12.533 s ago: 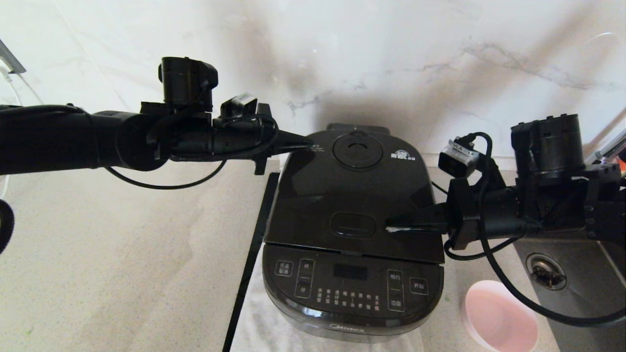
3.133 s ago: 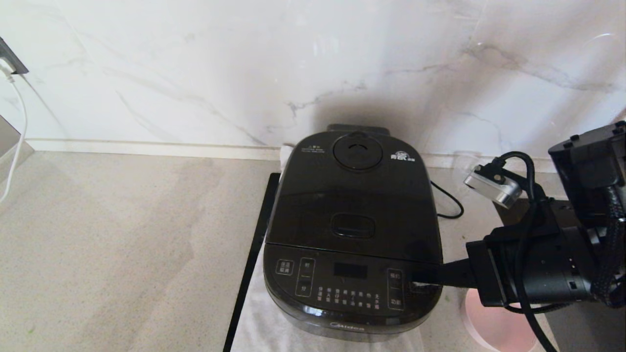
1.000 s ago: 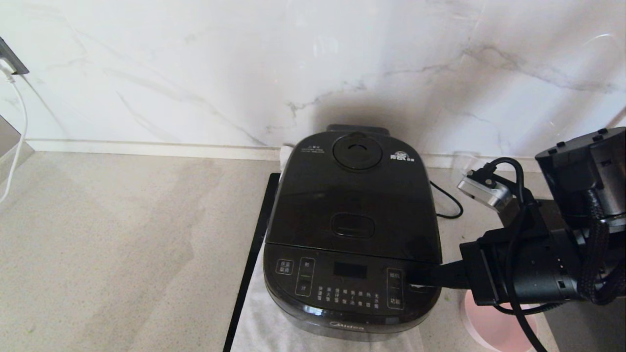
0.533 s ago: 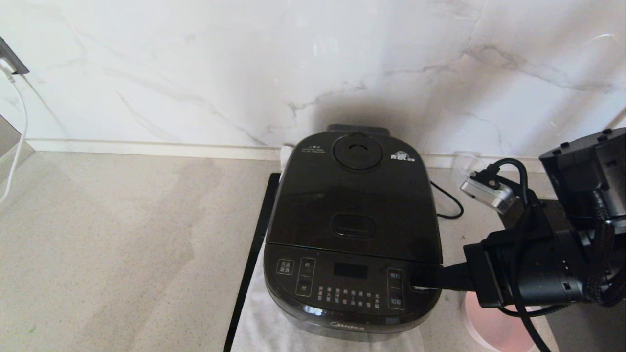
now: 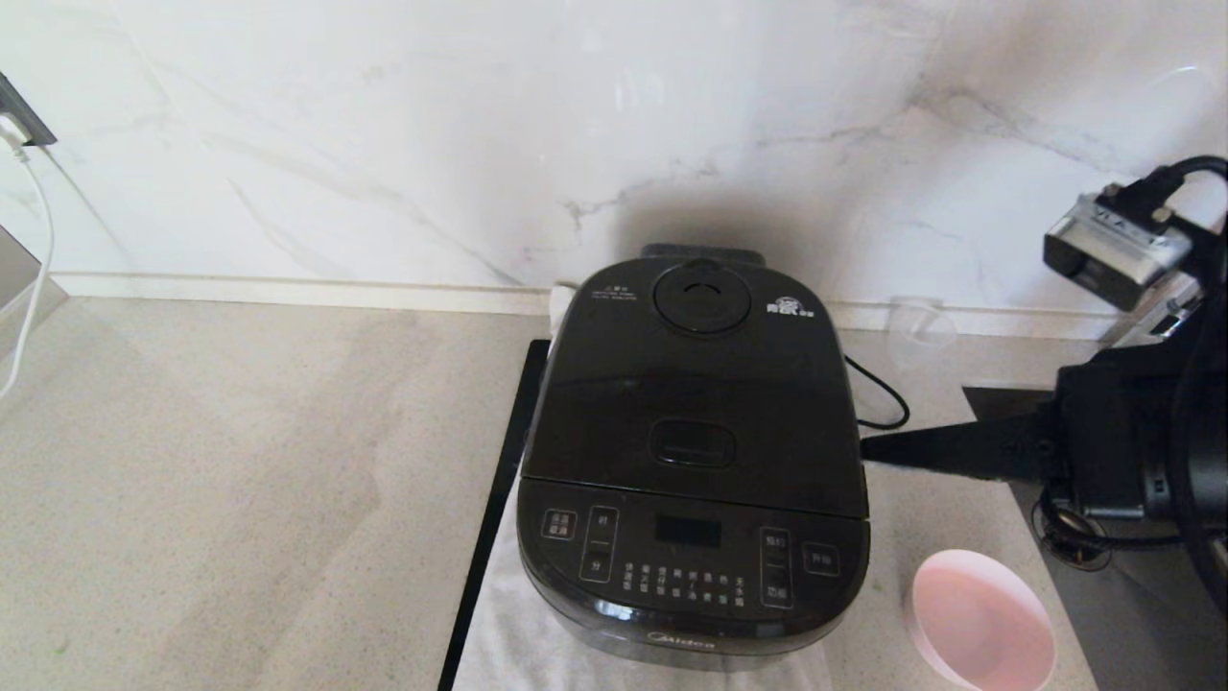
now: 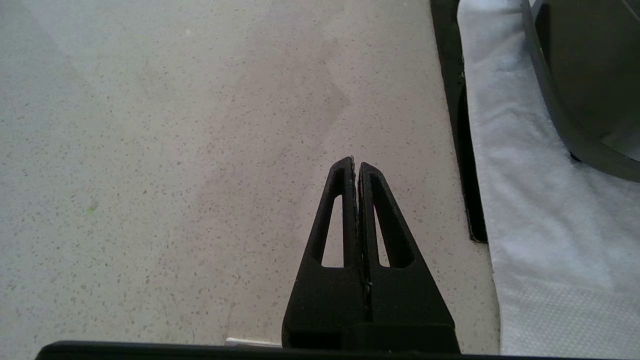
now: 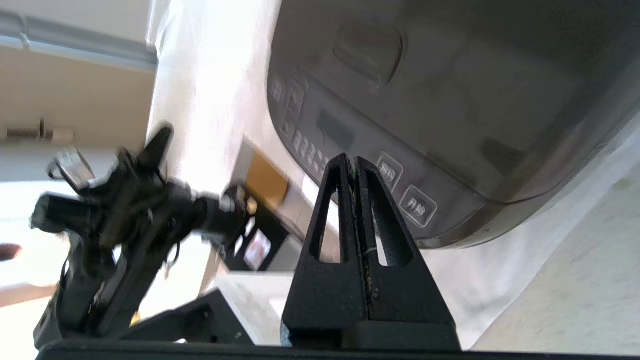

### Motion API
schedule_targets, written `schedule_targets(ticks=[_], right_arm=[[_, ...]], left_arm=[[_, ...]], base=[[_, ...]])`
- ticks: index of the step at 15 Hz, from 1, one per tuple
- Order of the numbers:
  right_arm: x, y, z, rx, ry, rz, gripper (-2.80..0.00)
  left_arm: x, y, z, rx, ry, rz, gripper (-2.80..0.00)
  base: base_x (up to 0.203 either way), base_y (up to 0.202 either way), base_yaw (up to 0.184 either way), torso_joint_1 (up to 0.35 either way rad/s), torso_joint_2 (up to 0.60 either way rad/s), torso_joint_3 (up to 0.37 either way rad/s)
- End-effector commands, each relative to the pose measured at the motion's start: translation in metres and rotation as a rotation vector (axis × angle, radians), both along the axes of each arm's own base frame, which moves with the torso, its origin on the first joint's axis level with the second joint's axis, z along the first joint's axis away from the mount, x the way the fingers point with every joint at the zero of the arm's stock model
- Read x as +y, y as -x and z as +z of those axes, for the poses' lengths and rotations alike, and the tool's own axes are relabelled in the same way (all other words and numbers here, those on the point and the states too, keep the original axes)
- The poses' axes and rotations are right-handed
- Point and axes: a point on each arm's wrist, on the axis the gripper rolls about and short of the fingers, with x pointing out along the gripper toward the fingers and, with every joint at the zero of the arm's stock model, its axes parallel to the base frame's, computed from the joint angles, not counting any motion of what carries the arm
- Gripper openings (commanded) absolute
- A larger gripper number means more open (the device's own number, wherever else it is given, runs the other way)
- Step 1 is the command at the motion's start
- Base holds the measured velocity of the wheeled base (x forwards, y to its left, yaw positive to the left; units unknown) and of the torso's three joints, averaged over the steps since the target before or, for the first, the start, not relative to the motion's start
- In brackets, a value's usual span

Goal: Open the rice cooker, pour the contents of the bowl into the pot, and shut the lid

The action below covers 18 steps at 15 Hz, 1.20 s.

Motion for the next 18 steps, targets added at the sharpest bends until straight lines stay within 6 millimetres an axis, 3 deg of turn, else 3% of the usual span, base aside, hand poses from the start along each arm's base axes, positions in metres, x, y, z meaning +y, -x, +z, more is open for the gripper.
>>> schedule_targets(ticks=[1,4,7,9,12,14,18], right_arm=[[-0.023,0.014,0.023,-0.089,-0.013,-0.121,-2.80],[-0.048,0.031,0.037,-0.196,0.168,-0.427,-2.80],[-0.081,0.072,0.044,-0.337,0.366,-0.777,-2.80],[-0.104,0.109,0.034,-0.382,0.473,-0.920,-2.80],[-0.127,0.159,0.000,-0.388,0.640,-1.128,-2.80],[-0.131,0.193,-0.041,-0.382,0.721,-1.209,-2.80],[-0.124,0.227,-0.121,-0.424,0.671,-1.136,-2.80]], left_arm=[[0.000,-0.001,-0.002,0.009,0.000,0.000,-2.80],[0.000,-0.001,-0.002,0.009,0.000,0.002,-2.80],[0.000,-0.001,-0.002,0.009,0.000,0.000,-2.80],[0.000,-0.001,-0.002,0.009,0.000,0.000,-2.80],[0.000,-0.001,-0.002,0.009,0.000,0.000,-2.80],[0.000,-0.001,-0.002,0.009,0.000,0.000,-2.80],[0.000,-0.001,-0.002,0.009,0.000,0.000,-2.80]], base=[[0.000,0.000,0.000,0.000,0.00,0.000],[0.000,0.000,0.000,0.000,0.00,0.000],[0.000,0.000,0.000,0.000,0.00,0.000],[0.000,0.000,0.000,0.000,0.00,0.000],[0.000,0.000,0.000,0.000,0.00,0.000],[0.000,0.000,0.000,0.000,0.00,0.000],[0.000,0.000,0.000,0.000,0.00,0.000]])
